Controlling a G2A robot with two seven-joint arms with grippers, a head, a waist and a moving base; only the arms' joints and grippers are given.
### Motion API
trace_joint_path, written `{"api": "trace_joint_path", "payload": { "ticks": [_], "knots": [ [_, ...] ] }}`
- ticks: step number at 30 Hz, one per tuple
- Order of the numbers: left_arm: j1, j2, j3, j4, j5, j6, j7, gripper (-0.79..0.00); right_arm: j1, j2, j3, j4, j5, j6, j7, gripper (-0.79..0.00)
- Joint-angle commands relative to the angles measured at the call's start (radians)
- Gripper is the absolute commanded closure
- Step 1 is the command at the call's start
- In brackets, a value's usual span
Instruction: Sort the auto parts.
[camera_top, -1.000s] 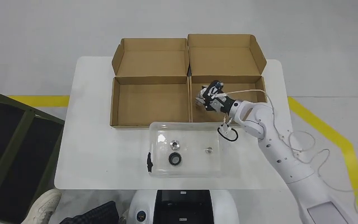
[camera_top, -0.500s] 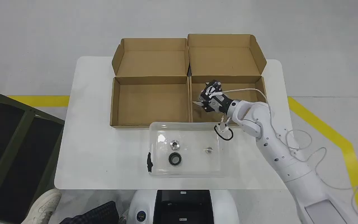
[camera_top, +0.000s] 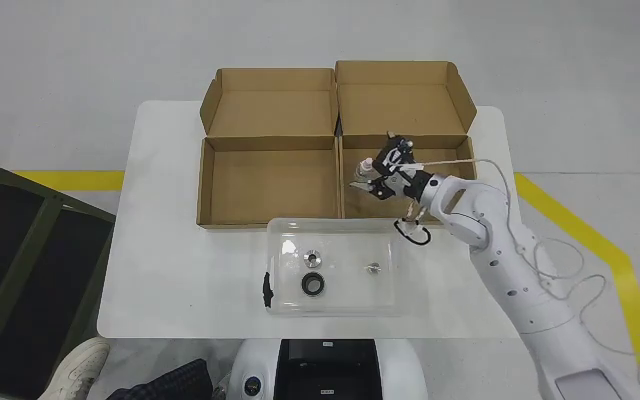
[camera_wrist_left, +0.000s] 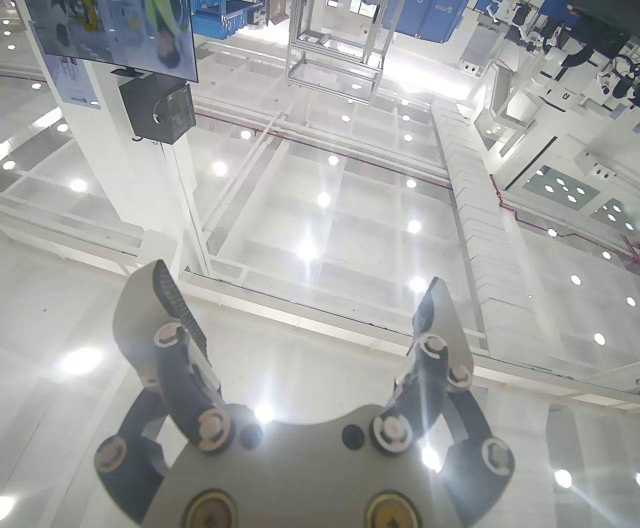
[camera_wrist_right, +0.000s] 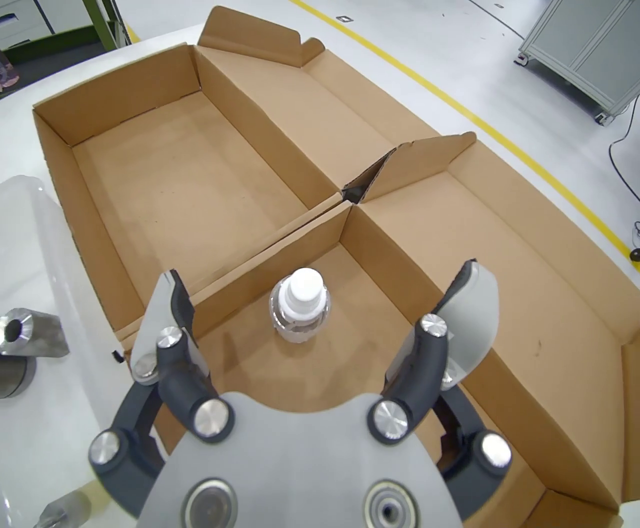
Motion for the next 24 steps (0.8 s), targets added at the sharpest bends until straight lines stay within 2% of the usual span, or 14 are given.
{"api": "trace_joint_path", "payload": {
  "ticks": [1, 9, 15, 24],
  "knots": [
    [0.000, 0.000, 0.000, 0.000, 0.000, 0.000, 0.000, -0.785, -0.025, 0.008, 0.036, -0.049, 0.017, -0.015, 0.028, -0.785],
    [0.000, 0.000, 0.000, 0.000, 0.000, 0.000, 0.000, -0.785, -0.183, 0.043, 0.144, -0.307, 0.013, -0.103, 0.125, -0.785],
    [0.000, 0.000, 0.000, 0.000, 0.000, 0.000, 0.000, -0.785, -0.302, 0.065, 0.202, -0.447, -0.006, -0.186, 0.170, -0.785],
    [0.000, 0.000, 0.000, 0.000, 0.000, 0.000, 0.000, -0.785, -0.415, 0.085, 0.197, -0.549, -0.099, -0.302, 0.221, -0.785]
  ]
}}
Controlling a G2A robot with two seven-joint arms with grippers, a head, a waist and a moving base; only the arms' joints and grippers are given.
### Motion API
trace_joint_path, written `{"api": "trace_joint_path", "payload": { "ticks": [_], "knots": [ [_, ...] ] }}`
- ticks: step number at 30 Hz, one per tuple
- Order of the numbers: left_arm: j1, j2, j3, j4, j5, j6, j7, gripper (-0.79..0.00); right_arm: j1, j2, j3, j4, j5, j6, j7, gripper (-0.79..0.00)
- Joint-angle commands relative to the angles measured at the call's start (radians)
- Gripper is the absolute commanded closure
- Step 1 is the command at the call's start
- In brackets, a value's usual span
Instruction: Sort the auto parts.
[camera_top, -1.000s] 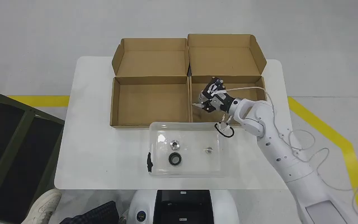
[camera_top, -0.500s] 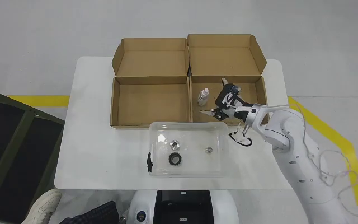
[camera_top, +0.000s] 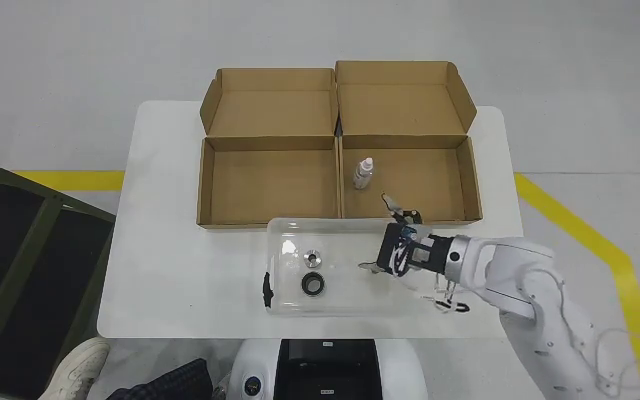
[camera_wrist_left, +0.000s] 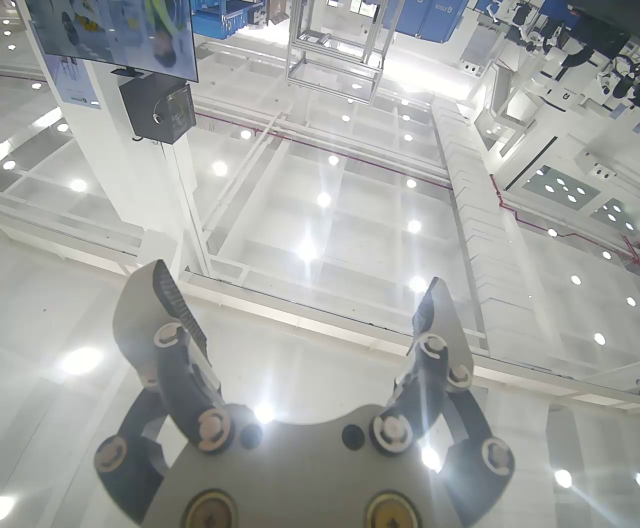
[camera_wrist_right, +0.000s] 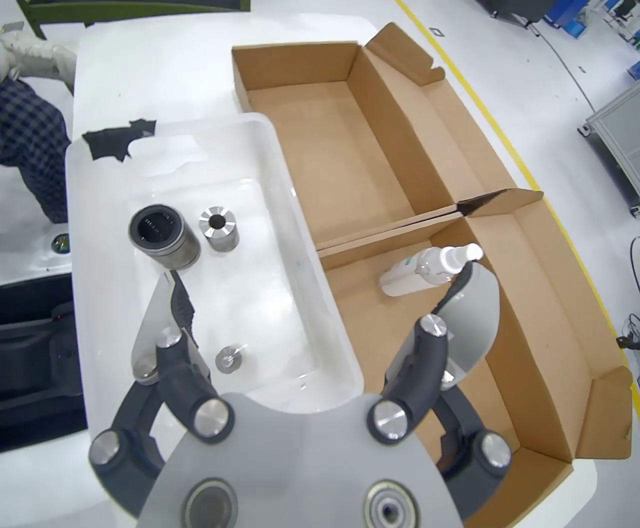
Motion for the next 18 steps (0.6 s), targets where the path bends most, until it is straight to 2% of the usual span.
{"api": "trace_joint_path", "payload": {
  "ticks": [1, 8, 18],
  "knots": [
    [0.000, 0.000, 0.000, 0.000, 0.000, 0.000, 0.000, -0.785, -0.011, 0.004, -0.011, -0.004, -0.029, -0.027, 0.012, -0.785],
    [0.000, 0.000, 0.000, 0.000, 0.000, 0.000, 0.000, -0.785, -0.018, 0.009, -0.064, 0.016, -0.106, -0.070, 0.048, -0.785],
    [0.000, 0.000, 0.000, 0.000, 0.000, 0.000, 0.000, -0.785, -0.013, 0.015, -0.098, 0.040, -0.180, -0.059, 0.091, -0.785]
  ]
}}
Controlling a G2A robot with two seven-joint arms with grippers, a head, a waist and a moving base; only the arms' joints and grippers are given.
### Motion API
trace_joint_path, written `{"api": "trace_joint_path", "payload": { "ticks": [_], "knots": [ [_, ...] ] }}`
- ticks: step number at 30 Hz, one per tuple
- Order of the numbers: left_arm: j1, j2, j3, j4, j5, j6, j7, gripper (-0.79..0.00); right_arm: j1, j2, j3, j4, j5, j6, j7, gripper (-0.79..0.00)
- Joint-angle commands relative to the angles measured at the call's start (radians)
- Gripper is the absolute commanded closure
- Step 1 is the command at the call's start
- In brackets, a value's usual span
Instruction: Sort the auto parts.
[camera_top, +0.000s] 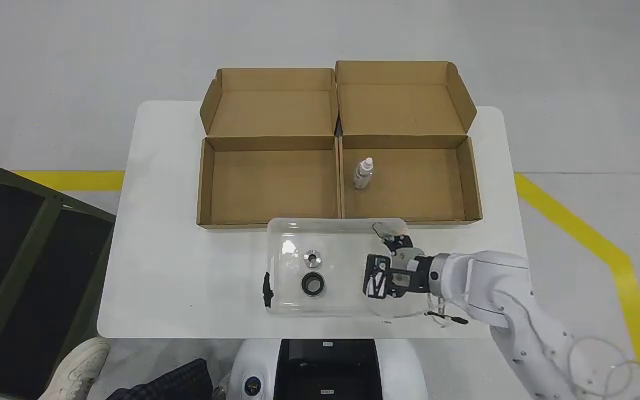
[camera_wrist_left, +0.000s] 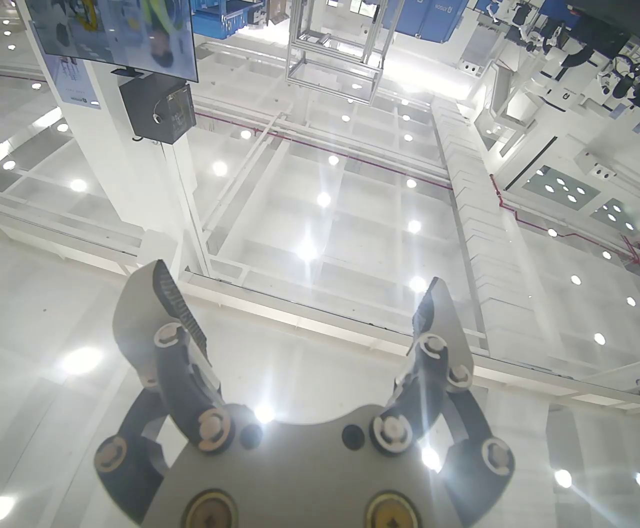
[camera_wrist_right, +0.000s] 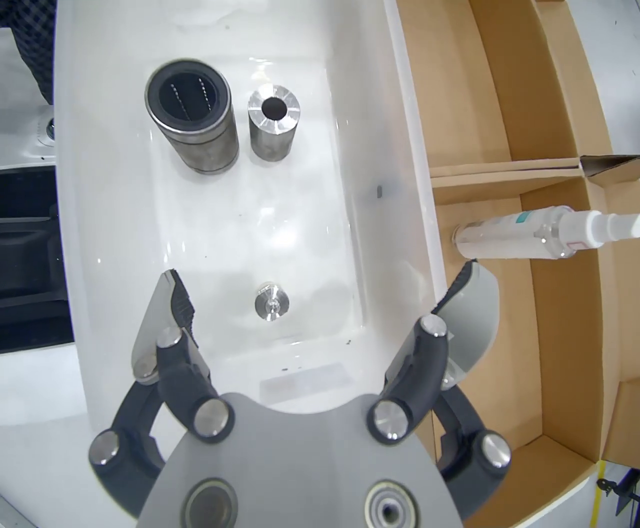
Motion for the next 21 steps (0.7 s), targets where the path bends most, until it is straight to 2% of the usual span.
{"api": "trace_joint_path", "payload": {
  "ticks": [1, 13, 20, 21],
  "knots": [
    [0.000, 0.000, 0.000, 0.000, 0.000, 0.000, 0.000, -0.785, 0.002, 0.001, -0.008, 0.003, -0.014, 0.001, 0.012, -0.785],
    [0.000, 0.000, 0.000, 0.000, 0.000, 0.000, 0.000, -0.785, 0.009, 0.002, -0.060, 0.011, -0.072, 0.036, 0.082, -0.785],
    [0.000, 0.000, 0.000, 0.000, 0.000, 0.000, 0.000, -0.785, 0.027, 0.002, -0.090, 0.027, -0.075, 0.029, 0.107, -0.656],
    [0.000, 0.000, 0.000, 0.000, 0.000, 0.000, 0.000, -0.785, 0.030, 0.002, -0.095, 0.030, -0.076, 0.027, 0.111, -0.665]
  ]
}}
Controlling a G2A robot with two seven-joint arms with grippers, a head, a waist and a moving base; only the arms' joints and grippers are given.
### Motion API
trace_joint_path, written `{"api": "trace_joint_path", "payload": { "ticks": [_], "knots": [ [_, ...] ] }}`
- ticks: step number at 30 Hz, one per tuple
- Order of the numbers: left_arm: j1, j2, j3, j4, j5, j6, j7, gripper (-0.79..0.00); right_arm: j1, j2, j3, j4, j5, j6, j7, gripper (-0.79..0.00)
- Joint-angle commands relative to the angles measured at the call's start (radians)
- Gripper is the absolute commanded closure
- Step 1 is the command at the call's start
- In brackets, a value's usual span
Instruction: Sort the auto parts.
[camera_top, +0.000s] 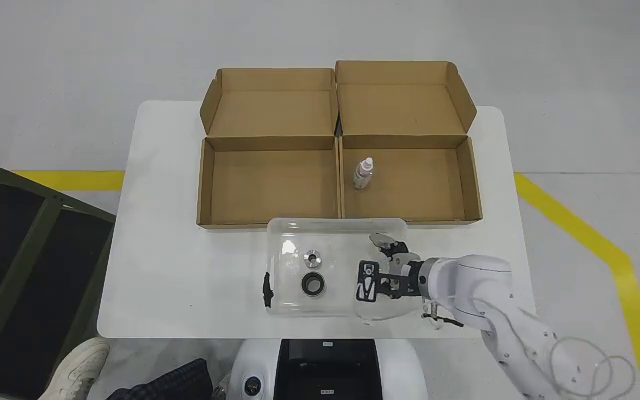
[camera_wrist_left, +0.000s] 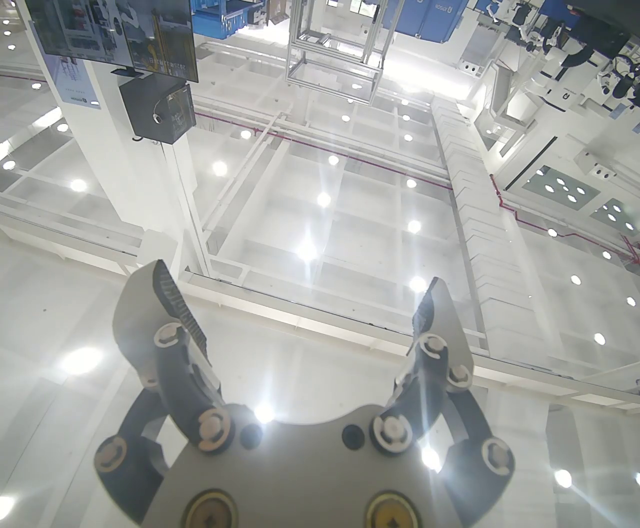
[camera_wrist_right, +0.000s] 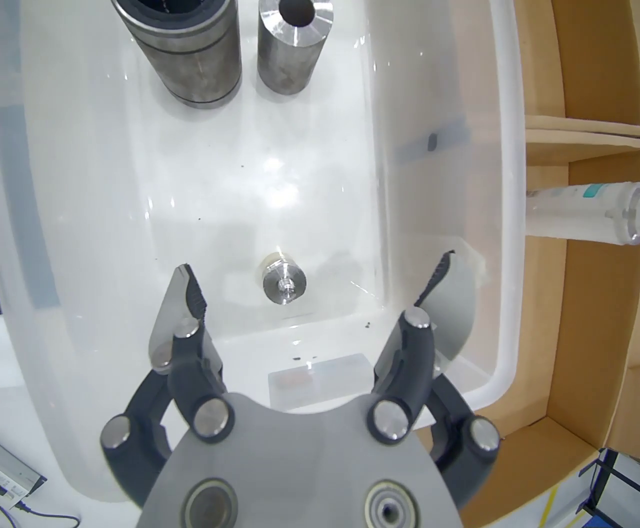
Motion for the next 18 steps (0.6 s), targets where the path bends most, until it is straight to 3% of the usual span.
{"api": "trace_joint_path", "payload": {
  "ticks": [1, 6, 8, 10, 12, 18],
  "knots": [
    [0.000, 0.000, 0.000, 0.000, 0.000, 0.000, 0.000, -0.785, 0.007, 0.000, -0.011, 0.005, -0.003, -0.005, 0.010, -0.665],
    [0.000, 0.000, 0.000, 0.000, 0.000, 0.000, 0.000, -0.785, 0.020, -0.002, -0.035, 0.016, -0.007, -0.008, 0.035, -0.616],
    [0.000, 0.000, 0.000, 0.000, 0.000, 0.000, 0.000, -0.785, 0.025, -0.002, -0.044, 0.020, -0.007, -0.008, 0.043, -0.536],
    [0.000, 0.000, 0.000, 0.000, 0.000, 0.000, 0.000, -0.785, 0.031, -0.003, -0.050, 0.022, -0.004, -0.007, 0.047, -0.505],
    [0.000, 0.000, 0.000, 0.000, 0.000, 0.000, 0.000, -0.785, 0.035, -0.003, -0.053, 0.025, 0.000, -0.003, 0.050, -0.391],
    [0.000, 0.000, 0.000, 0.000, 0.000, 0.000, 0.000, -0.785, 0.052, -0.004, -0.069, 0.040, 0.009, -0.004, 0.064, -0.360]
  ]
}}
